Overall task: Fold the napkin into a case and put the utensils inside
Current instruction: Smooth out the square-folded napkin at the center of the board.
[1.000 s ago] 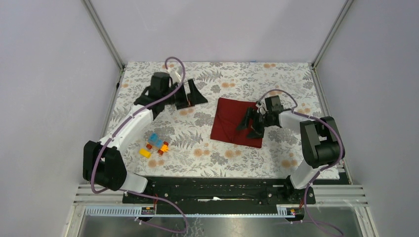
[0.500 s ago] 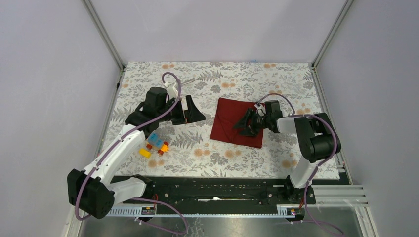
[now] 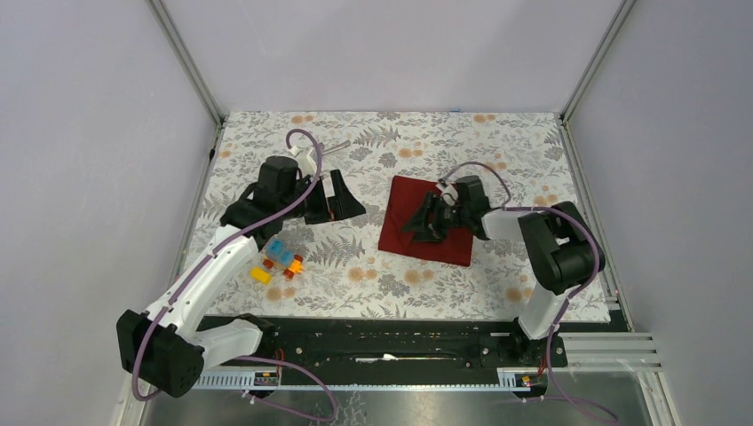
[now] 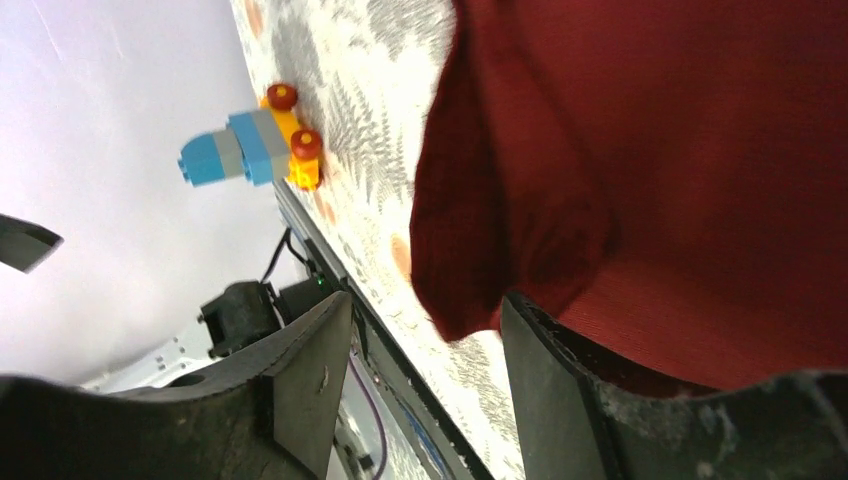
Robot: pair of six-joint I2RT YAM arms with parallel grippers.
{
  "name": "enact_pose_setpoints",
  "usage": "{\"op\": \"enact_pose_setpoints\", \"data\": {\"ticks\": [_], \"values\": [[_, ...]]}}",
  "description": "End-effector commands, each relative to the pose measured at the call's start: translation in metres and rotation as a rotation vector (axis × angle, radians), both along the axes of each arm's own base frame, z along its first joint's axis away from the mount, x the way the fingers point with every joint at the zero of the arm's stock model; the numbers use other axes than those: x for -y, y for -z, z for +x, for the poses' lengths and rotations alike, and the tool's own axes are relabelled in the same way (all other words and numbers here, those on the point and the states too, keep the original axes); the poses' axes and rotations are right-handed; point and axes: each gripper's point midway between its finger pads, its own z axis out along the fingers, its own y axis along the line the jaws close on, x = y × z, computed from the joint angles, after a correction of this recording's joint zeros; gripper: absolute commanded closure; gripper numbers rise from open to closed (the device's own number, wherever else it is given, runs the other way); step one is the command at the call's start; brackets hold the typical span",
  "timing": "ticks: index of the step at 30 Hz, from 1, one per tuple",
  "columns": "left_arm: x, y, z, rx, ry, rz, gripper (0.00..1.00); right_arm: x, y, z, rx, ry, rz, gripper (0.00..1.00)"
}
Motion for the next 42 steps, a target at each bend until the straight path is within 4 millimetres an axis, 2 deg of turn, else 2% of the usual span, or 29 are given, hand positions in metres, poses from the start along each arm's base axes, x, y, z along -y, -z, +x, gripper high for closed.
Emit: {"op": "enact_pose_setpoints", "data": {"ticks": [1,2,4,7,10,13,15,19,22,26,31,34,37,40,42], "values": [[-0.012,-0.023,0.008,0.111,-0.062,0.016,0.01,-0.058,-0.032,-0.006,0.122,-0.112,0.005,0.36],[-0.014,-0.021,0.009,0.110,-0.078,0.024,0.01,-0.070,-0.031,-0.015,0.124,-0.144,-0.011,0.34],[-0.020,-0.010,0.010,0.098,-0.109,0.051,0.01,-0.073,-0.030,-0.018,0.130,-0.158,-0.031,0.27],[-0.024,0.008,0.013,0.064,-0.139,0.080,0.01,-0.057,-0.050,-0.010,0.200,-0.126,-0.051,0.18],[-0.012,0.028,0.015,-0.009,-0.095,0.066,0.01,-0.025,-0.063,-0.002,0.232,-0.075,-0.132,0.14],[0.010,0.048,0.019,-0.082,-0.038,0.069,0.05,0.019,-0.057,-0.007,0.184,-0.017,-0.235,0.22],[0.024,0.055,0.024,-0.079,-0.017,0.097,0.06,0.030,-0.053,-0.007,0.176,0.010,-0.234,0.24],[0.048,0.070,0.026,-0.123,0.021,0.129,0.13,0.029,-0.032,-0.009,0.093,0.027,-0.181,0.23],[0.056,0.064,0.022,-0.092,0.023,0.102,0.13,0.031,-0.017,-0.004,0.052,0.103,-0.143,0.21],[0.048,0.069,0.013,-0.092,0.014,0.113,0.09,0.023,-0.004,-0.005,0.005,0.091,-0.079,0.21],[0.040,0.067,0.004,-0.079,0.001,0.108,0.09,0.007,0.001,-0.002,0.008,0.070,-0.017,0.33],[0.036,0.062,0.002,-0.061,-0.012,0.107,0.09,-0.016,0.002,0.001,0.016,0.031,-0.009,0.36],[0.027,0.057,0.004,-0.035,-0.048,0.129,0.09,-0.051,-0.003,0.003,0.048,-0.036,-0.006,0.38],[0.012,0.053,0.007,-0.002,-0.115,0.167,0.08,-0.086,-0.014,0.001,0.118,-0.121,-0.034,0.36],[0.004,0.052,0.009,0.017,-0.155,0.179,0.07,-0.099,-0.023,-0.003,0.155,-0.175,-0.044,0.32]]}}
